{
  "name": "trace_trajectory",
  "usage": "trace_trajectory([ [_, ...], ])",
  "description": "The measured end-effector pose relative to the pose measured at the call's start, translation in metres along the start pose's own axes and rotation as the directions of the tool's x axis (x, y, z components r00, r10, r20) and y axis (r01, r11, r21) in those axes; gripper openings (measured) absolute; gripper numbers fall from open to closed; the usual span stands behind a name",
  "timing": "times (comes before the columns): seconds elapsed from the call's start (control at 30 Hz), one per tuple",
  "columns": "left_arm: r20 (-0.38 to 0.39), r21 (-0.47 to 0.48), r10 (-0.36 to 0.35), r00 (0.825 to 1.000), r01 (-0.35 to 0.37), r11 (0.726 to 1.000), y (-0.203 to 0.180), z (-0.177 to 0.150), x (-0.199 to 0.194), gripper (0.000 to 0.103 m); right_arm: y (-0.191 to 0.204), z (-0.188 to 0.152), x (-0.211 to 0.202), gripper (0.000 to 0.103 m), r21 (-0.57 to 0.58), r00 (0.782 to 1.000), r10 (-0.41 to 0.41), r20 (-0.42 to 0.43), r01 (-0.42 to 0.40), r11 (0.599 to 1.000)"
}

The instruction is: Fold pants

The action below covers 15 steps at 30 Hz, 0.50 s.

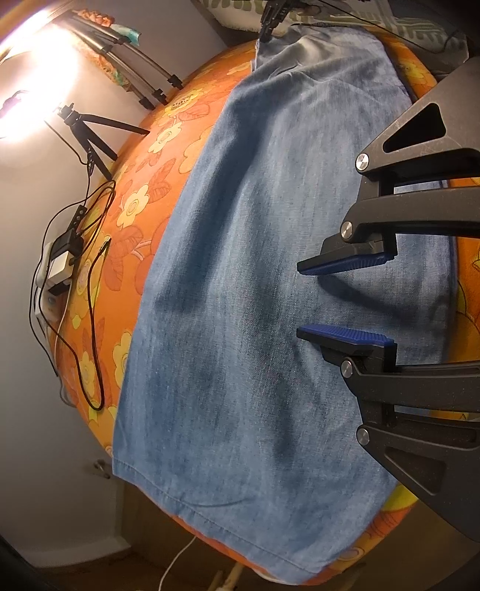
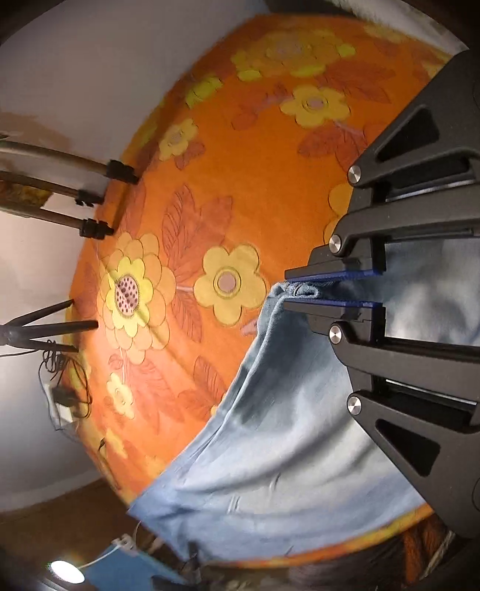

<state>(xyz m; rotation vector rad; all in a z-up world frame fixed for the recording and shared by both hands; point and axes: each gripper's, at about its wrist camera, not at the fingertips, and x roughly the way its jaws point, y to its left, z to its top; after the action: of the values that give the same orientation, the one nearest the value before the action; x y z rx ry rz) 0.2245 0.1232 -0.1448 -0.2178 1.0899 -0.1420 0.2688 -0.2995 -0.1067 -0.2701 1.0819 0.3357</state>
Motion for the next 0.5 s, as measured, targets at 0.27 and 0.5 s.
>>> trace_trajectory([
  [0.27,0.001,0.003,0.0,1.0,0.0,1.0,-0.002,-0.001,0.0,0.026,-0.007,-0.003,0.01,0.049,0.009,1.0,0.021,-0.023,-0.021,1.0],
  [0.5,0.001,0.021,0.005,1.0,-0.005,1.0,-0.003,-0.001,0.0,0.026,-0.002,-0.005,0.026,0.017,0.005,0.999,0.023,-0.04,-0.023,1.0],
])
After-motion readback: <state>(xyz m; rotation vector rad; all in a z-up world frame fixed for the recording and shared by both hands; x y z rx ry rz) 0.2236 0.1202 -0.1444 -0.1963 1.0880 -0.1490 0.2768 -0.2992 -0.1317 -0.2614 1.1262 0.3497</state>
